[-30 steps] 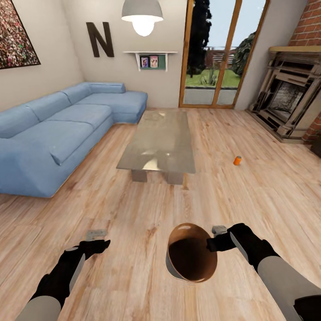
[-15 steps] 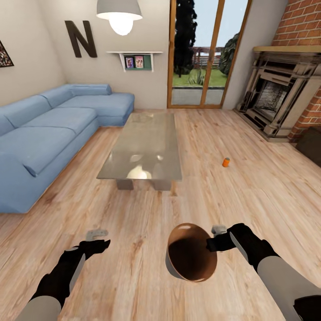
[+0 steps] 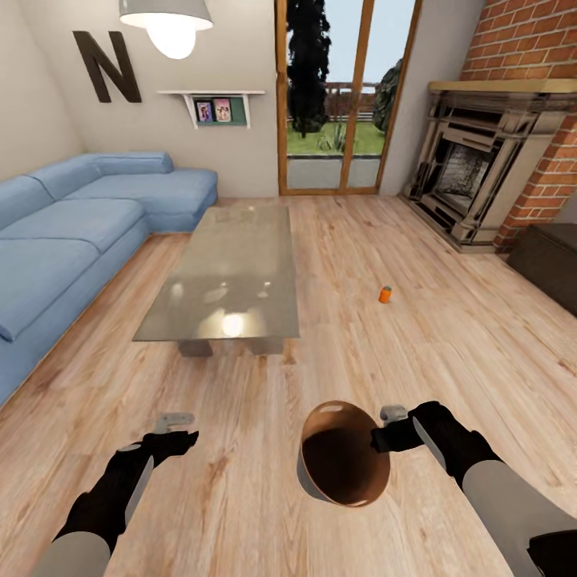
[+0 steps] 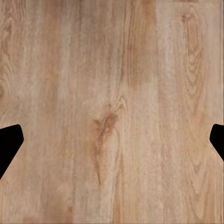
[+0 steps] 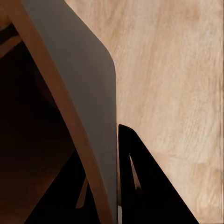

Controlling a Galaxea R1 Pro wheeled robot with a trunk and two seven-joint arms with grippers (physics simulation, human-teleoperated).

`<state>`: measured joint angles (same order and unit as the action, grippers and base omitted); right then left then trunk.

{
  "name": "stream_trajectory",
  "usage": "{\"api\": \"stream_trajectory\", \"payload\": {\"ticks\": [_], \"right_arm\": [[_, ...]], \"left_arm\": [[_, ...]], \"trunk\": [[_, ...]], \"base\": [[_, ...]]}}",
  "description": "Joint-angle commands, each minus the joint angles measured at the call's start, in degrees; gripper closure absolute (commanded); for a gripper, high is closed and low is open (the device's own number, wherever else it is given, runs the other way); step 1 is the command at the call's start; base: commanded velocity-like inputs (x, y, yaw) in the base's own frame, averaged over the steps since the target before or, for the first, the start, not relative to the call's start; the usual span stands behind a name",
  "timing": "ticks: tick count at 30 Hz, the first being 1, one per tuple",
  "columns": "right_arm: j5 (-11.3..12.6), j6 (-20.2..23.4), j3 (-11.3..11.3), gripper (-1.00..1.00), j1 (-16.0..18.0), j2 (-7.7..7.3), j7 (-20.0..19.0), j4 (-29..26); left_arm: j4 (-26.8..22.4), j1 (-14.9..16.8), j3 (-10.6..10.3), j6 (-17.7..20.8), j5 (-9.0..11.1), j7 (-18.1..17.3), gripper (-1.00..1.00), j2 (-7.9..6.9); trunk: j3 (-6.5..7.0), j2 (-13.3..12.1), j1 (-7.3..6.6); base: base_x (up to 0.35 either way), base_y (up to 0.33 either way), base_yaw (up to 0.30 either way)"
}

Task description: Put the three can of soda from the living room inside the tash can in the kitchen.

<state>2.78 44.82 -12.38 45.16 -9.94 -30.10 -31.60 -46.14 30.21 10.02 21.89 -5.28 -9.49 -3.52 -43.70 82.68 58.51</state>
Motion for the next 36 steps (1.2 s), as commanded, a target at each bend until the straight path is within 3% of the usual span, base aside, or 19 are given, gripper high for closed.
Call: {"api": "stream_trajectory", "payload": {"ticks": [1,7,19,36], "right_arm": [[1.3,0.4,0.1,1.00,0.0,0.01,-0.3,0.0],[1.2,0.4,0.1,1.00,0.0,0.01,-0.3,0.0],[1.3,0.4,0.1,1.00,0.0,0.01,-0.3,0.0],[1.2,0.4,0.2,1.00,0.0,0.01,-0.3,0.0]], "left_arm": [[0.0,0.0,0.0,0.0,0.0,0.0,-1.00,0.00],[0.0,0.0,0.0,-0.1,0.1,0.0,-1.00,-0.06],[0.0,0.0,0.0,-0.4,0.1,0.0,-1.00,-0.09],[0.0,0.0,0.0,-0.4,0.1,-0.1,-1.00,-0.04]], "trunk": [[0.00,0.0,0.00],[-0.03,0.0,0.00],[-0.03,0.0,0.00],[-0.03,0.0,0.00]], "base": [[0.222,-0.255,-0.231],[0.172,-0.207,-0.147],[0.004,-0.013,-0.100],[-0.209,0.125,-0.243]]}}
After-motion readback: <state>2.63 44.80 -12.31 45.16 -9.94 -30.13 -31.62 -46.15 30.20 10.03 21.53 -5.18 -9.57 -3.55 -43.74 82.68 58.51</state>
